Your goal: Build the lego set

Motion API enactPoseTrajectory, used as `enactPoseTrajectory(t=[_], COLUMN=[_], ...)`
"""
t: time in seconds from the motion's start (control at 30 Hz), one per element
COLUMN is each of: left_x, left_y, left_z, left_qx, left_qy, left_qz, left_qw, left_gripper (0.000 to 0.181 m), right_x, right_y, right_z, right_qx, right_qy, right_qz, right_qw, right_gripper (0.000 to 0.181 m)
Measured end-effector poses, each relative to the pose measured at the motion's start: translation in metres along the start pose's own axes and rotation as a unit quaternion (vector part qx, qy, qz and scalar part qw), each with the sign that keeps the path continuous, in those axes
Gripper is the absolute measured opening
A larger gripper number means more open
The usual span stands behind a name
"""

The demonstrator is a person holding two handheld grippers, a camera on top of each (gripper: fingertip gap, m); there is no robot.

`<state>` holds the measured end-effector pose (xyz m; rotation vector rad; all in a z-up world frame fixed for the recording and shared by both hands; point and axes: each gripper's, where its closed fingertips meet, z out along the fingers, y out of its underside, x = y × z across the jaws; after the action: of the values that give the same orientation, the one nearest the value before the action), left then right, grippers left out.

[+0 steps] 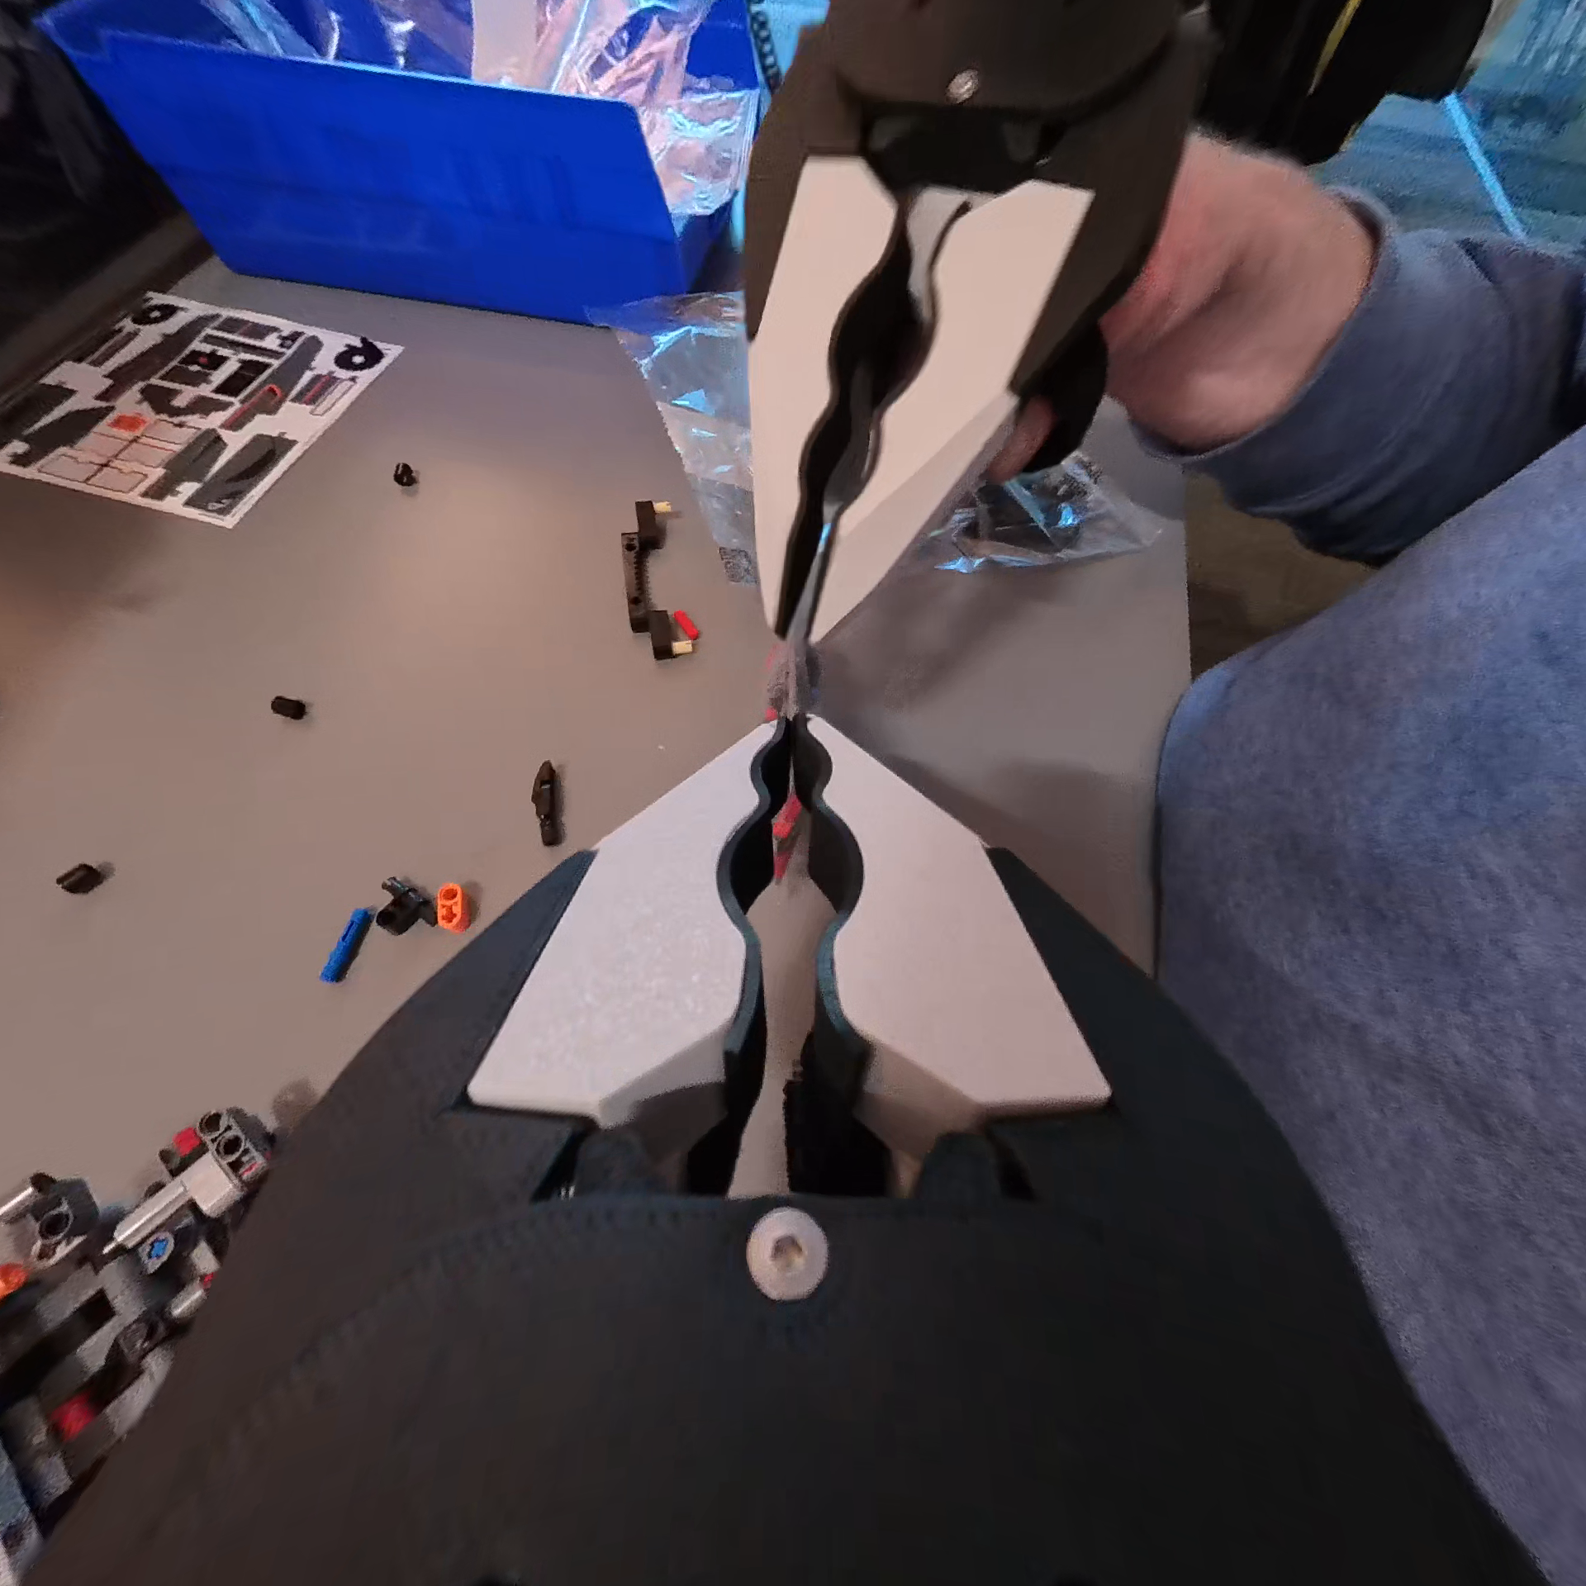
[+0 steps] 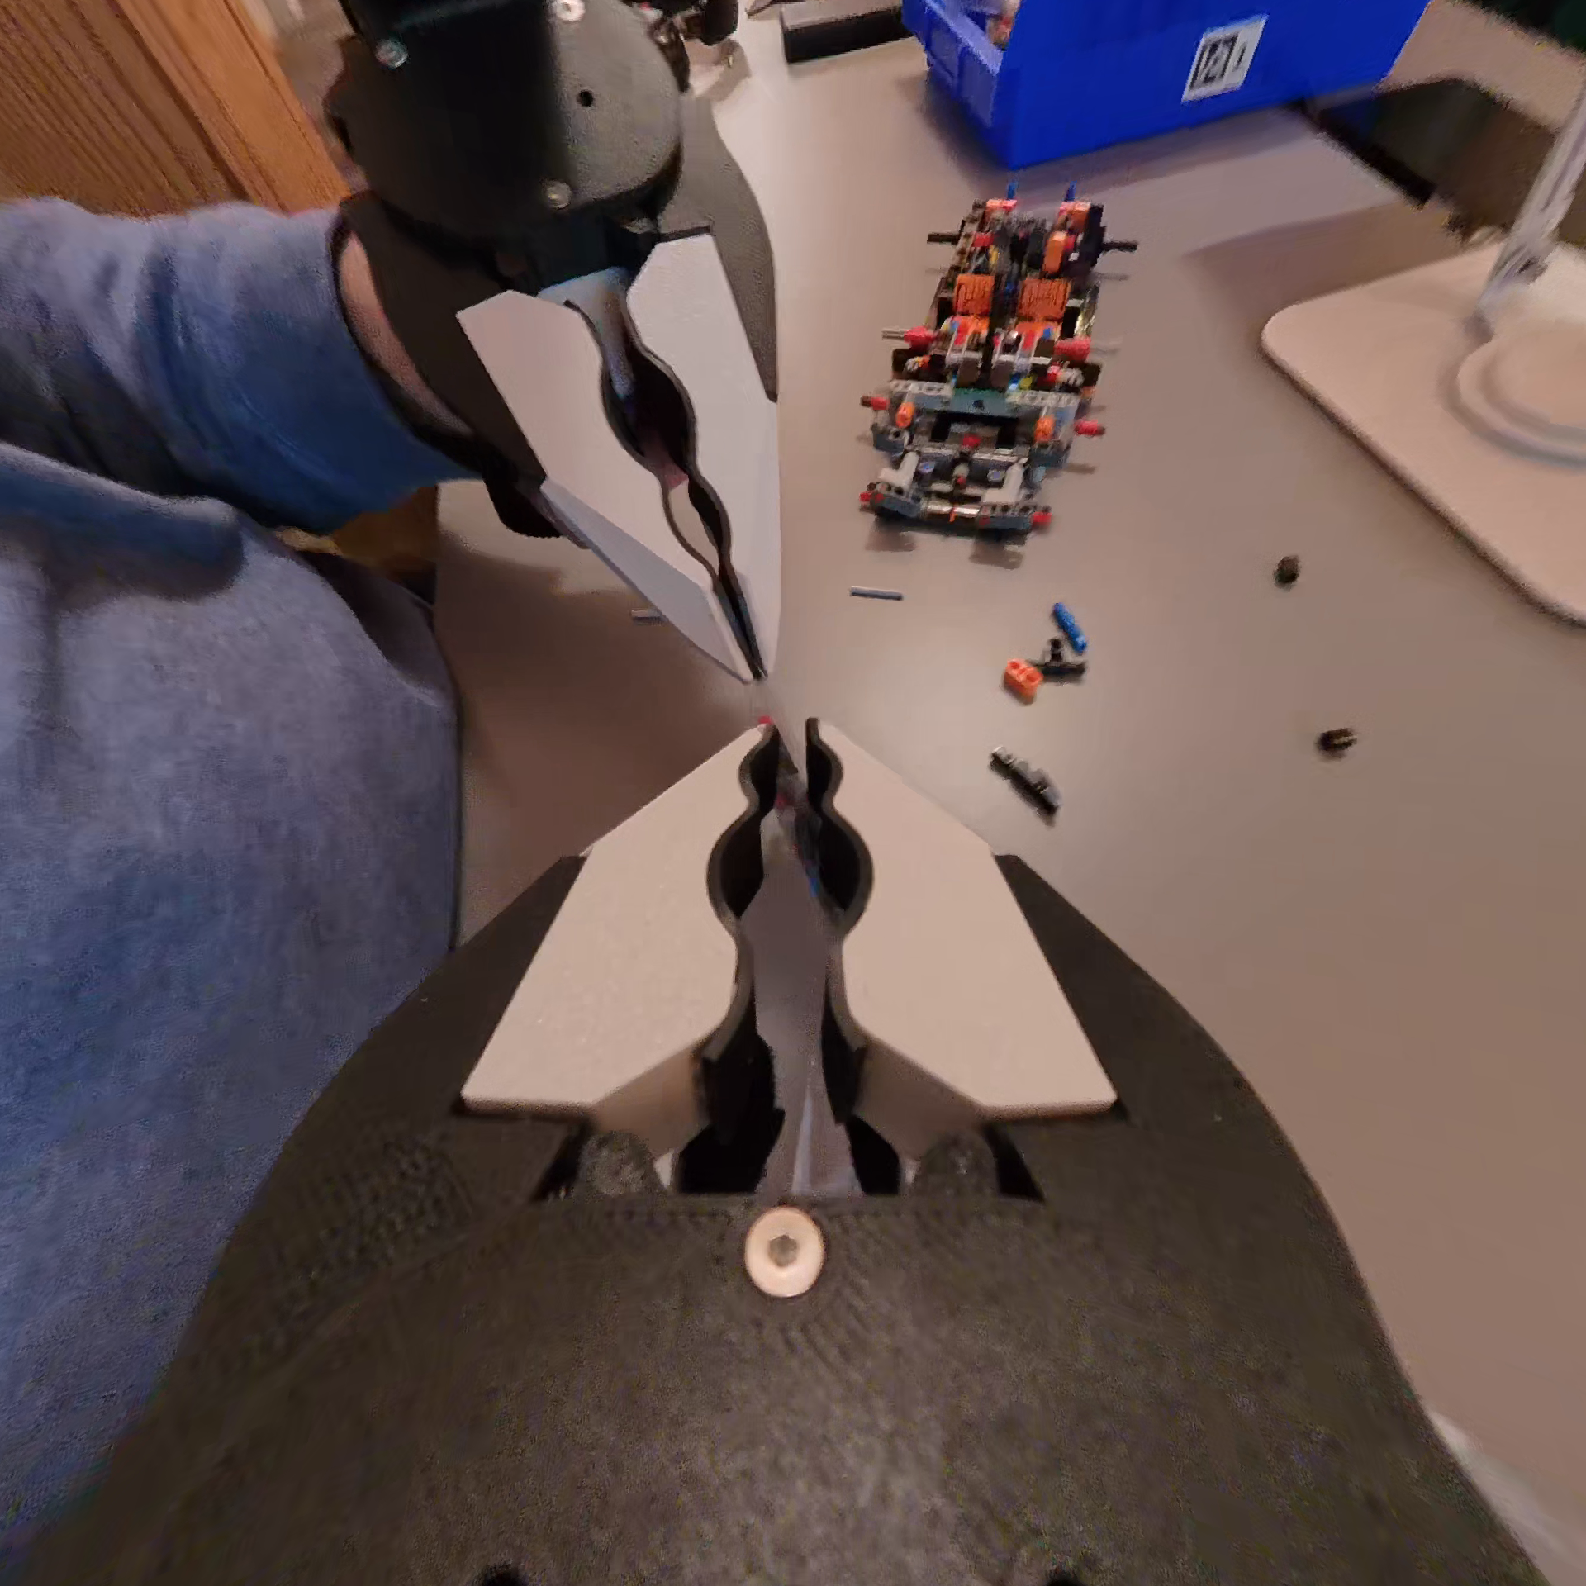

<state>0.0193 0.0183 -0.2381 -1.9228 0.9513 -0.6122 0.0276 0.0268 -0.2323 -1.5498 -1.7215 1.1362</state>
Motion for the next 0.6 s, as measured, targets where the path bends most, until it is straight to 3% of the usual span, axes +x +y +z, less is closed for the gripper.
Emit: enactPoseTrajectory(t=[0.03, 0.13, 0.3, 0.6], left_x=[0.000, 0.004, 0.005, 0.003], left_y=[0.003, 0.004, 0.002, 0.005], left_z=[0.000, 0.001, 0.001, -0.002], left_qx=[-0.009, -0.020, -0.027, -0.036], left_qy=[0.003, 0.014, 0.019, 0.027], left_qz=[-0.002, 0.011, 0.027, 0.031], left_qw=[1.000, 1.000, 0.999, 0.999], left_gripper=[0.000, 0.000, 0.000, 0.000], right_x=[-0.001, -0.008, -0.008, -0.010], right_y=[-0.003, -0.013, -0.006, 0.000], right_z=[-0.001, -0.001, 0.014, 0.020], right_qx=[-0.002, -0.014, -0.069, -0.084], right_qy=[0.013, 0.032, 0.026, 0.000], right_qz=[-0.028, -0.109, -0.182, -0.187], right_qw=[1.000, 0.993, 0.981, 0.979], right_gripper=[0.008, 0.015, 0.006, 0.000])
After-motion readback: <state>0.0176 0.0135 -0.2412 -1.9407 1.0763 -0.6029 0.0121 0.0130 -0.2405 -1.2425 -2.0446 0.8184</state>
